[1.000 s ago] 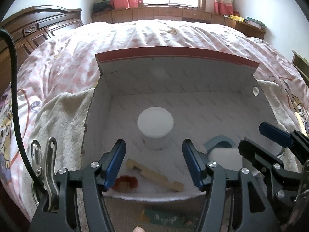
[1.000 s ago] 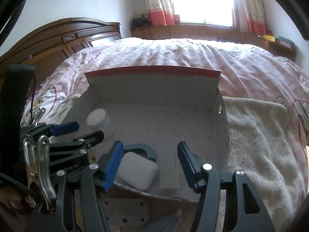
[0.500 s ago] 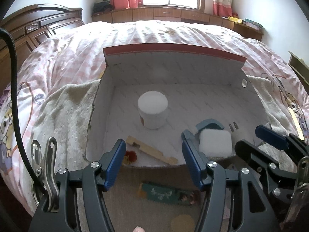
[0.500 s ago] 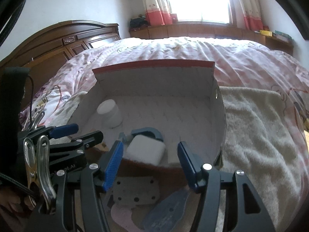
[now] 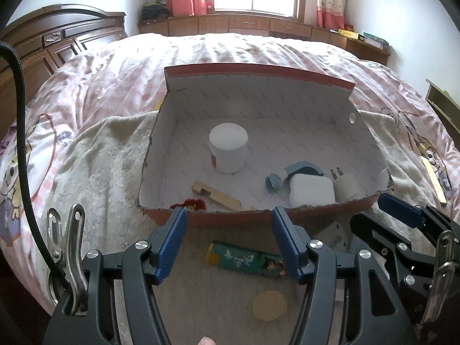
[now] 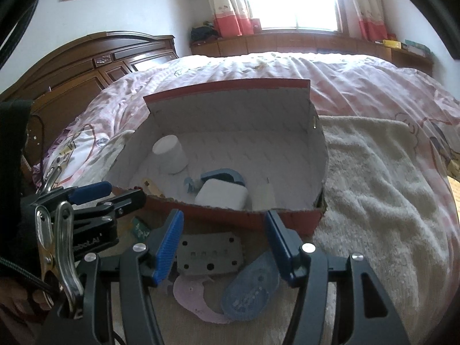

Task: Organize rigid objects
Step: 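Withdraw both open grippers from the box toward the remaining objects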

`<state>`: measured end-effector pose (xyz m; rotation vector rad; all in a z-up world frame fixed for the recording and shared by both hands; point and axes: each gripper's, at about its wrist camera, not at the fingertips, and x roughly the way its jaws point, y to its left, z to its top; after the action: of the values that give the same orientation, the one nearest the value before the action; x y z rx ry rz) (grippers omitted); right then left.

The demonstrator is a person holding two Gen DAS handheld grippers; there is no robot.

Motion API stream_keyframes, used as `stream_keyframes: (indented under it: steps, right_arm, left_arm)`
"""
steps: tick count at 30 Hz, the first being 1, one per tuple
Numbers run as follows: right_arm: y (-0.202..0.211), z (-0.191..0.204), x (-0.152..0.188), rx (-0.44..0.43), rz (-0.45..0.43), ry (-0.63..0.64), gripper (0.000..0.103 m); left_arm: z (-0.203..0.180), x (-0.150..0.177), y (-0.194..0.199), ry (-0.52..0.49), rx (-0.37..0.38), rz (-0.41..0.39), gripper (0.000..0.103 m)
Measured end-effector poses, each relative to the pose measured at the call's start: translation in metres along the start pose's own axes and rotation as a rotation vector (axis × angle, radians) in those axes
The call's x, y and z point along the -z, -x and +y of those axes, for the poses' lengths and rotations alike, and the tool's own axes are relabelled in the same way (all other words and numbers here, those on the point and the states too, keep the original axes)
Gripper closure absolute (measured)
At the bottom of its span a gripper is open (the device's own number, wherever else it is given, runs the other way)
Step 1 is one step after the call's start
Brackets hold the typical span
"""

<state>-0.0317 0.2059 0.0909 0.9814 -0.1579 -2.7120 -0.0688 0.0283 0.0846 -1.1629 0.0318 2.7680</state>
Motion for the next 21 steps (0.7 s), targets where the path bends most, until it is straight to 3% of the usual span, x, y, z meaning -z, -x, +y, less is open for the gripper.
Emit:
stream_keyframes:
  steps: [21]
  right_arm:
    - [0.017,-0.003,0.034,-0.003,0.043,-0.033,0.042]
  left_arm:
    - [0.011,0.034,0.013,0.019,0.002,0.026,0.041]
